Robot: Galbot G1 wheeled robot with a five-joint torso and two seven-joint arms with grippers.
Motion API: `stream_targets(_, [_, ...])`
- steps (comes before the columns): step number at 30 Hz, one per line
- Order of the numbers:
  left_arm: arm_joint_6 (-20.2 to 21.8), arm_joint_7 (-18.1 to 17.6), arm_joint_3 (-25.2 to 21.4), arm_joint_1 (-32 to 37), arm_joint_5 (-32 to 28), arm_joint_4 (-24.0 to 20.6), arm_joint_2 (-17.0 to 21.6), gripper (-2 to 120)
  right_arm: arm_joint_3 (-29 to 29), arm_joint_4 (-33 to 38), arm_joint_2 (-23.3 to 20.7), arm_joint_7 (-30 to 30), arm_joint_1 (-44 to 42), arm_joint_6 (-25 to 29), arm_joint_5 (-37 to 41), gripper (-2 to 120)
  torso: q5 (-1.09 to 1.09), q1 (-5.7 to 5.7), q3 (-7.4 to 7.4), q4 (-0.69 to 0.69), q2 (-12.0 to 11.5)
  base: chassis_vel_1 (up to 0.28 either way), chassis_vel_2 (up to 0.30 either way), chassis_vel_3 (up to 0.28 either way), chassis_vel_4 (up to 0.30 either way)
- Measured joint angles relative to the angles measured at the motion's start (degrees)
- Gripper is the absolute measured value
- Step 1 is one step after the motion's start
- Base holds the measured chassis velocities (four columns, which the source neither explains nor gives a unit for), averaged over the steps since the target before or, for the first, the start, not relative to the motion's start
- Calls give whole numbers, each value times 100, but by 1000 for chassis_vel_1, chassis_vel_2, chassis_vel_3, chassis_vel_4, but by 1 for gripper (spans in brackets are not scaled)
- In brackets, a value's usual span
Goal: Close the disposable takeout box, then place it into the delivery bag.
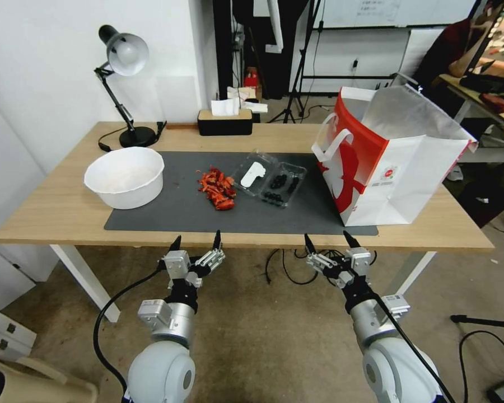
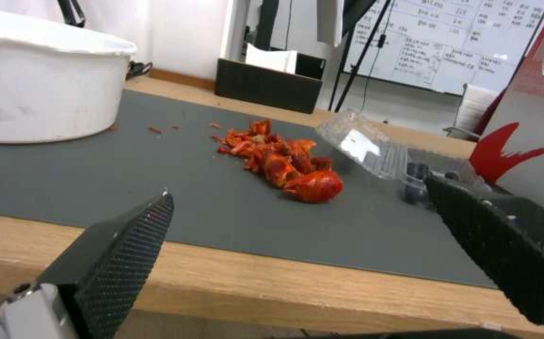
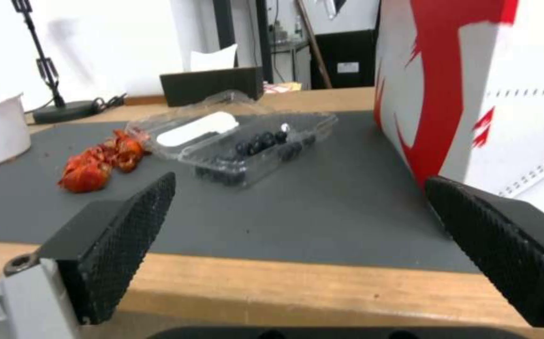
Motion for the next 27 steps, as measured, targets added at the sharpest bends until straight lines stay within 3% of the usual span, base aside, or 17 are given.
stream_targets(17, [4, 39, -29, 10, -32, -30, 36, 100, -4, -64, 40, 59, 34, 96, 26, 100, 0, 0, -1, 0, 1, 0, 0, 0, 0])
stream_targets(27, [27, 91, -137, 104, 32, -115, 37, 100, -4, -112, -164, -4, 126, 90, 152, 100, 0, -1, -1, 0, 1, 0, 0, 0, 0])
